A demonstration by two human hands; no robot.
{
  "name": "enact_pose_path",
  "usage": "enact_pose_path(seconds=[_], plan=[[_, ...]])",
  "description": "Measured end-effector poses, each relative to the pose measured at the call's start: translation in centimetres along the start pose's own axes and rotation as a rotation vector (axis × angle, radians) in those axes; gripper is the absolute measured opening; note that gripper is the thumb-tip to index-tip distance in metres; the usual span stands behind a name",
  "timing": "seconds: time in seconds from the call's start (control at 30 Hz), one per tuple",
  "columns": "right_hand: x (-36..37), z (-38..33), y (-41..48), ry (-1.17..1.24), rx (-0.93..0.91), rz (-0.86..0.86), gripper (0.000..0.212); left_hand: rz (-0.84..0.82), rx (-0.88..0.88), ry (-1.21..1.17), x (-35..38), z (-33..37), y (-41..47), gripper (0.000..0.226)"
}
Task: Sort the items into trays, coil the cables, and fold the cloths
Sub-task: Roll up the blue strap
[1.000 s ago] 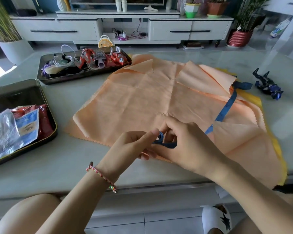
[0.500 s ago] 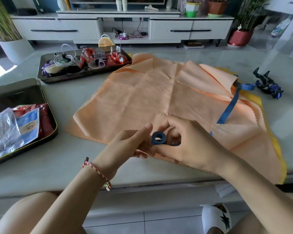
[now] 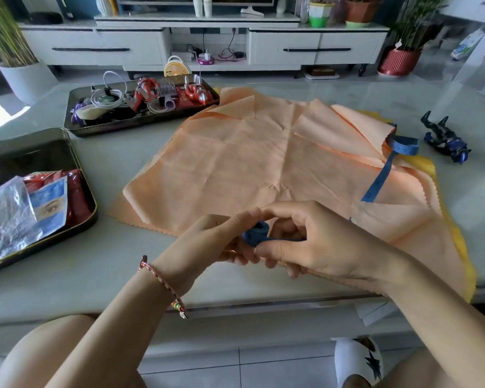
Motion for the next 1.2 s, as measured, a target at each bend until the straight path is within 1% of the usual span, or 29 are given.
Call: enact_pose_path(seconds=[0.07,0.1,0.17,0.2,0.27,0.33,0.37,0.4,0.47,0.53,0.6,0.63,0.7,0.73,0.8,0.83,0.9,0.97,1.03,1.1,1.13,1.2], plan=[[-0.2,0.1,0.1,-0.006,0.009,0.05,0.028,0.026,-0.001,-0.05,-0.1,-0.1,0.1,0.069],[-0.3,0.0,0.1,-0.06,-0.001,0.109,0.026,0.039,0.003,-0.056,-0.1,-0.1,0.1,0.074],[-0.7,-0.1,-0.1,-0.251,-0.039,0.257,0.027,0.057,0.014,-0.032,0.1,-0.2,0.1,0.079],[-0.7,-0.2,-0.2,-0.367,-0.057,0.31,0.03,0.061,0.024,-0.01,0.3,-0.1,0.0,0.076],[-0.3,-0.5,-0.4,-0.58,-0.098,0.361,0.036,0.074,0.055,0.046,0.7,0.0,-0.2,0.057],[0.0,-0.6,-0.4,-0.666,-0.127,0.37,0.036,0.089,0.067,0.102,0.6,0.1,-0.1,0.04],[0.0,-0.6,-0.3,-0.631,-0.116,0.354,0.036,0.085,0.065,0.127,0.4,0.0,0.0,0.038],[-0.1,-0.3,-0.1,-0.543,-0.086,0.318,0.038,0.066,0.062,0.153,0.2,0.1,0.0,0.037],[0.1,0.2,0.1,-0.299,-0.006,0.147,0.046,-0.009,0.059,0.2,0.0,0.2,0.0,0.037],[0.5,0.1,-0.1,-0.119,0.023,-0.025,0.039,-0.067,0.04,0.215,-0.2,0.1,-0.2,0.034],[0.4,-0.2,-0.2,-0.055,-0.011,-0.066,0.029,-0.087,0.026,0.216,-0.3,0.0,-0.2,0.04],[0.2,-0.2,-0.2,-0.051,-0.026,-0.042,0.025,-0.073,0.027,0.208,-0.4,0.0,-0.2,0.047],[-0.3,-0.4,-0.1,-0.084,-0.042,0.073,0.023,-0.014,0.035,0.156,-0.8,0.0,-0.2,0.058],[-0.6,-0.4,-0.2,-0.123,-0.052,0.152,0.026,0.005,0.04,0.125,-0.8,0.1,-0.2,0.06],[-0.9,-0.6,-0.4,-0.28,-0.078,0.292,0.036,0.006,0.059,0.106,-0.2,0.3,-0.3,0.064],[-0.8,-0.6,-0.5,-0.382,-0.09,0.328,0.04,0.003,0.071,0.114,0.2,0.3,-0.4,0.061],[-0.3,-0.8,-0.6,-0.533,-0.112,0.342,0.042,0.015,0.087,0.128,0.7,0.4,-0.5,0.046],[-0.2,-0.8,-0.5,-0.569,-0.113,0.333,0.04,0.019,0.086,0.139,0.7,0.3,-0.4,0.042],[-0.1,-0.5,-0.2,-0.443,-0.079,0.267,0.039,0.025,0.075,0.151,0.2,0.2,-0.2,0.043],[0.2,-0.1,-0.1,-0.233,-0.021,0.105,0.042,-0.001,0.069,0.171,-0.2,0.2,0.0,0.042],[0.4,-0.1,-0.2,-0.149,0.001,0.014,0.04,-0.027,0.063,0.181,-0.3,0.3,-0.1,0.044],[0.5,-0.2,-0.5,-0.051,0.011,-0.108,0.035,-0.077,0.028,0.178,-0.3,0.2,-0.1,0.048]])
Point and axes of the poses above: each hand's wrist, its own y-axis towards the middle knuckle, its own x-axis out of the palm, z = x × y, the point moved 6 cm from there along y, towards the middle knuckle
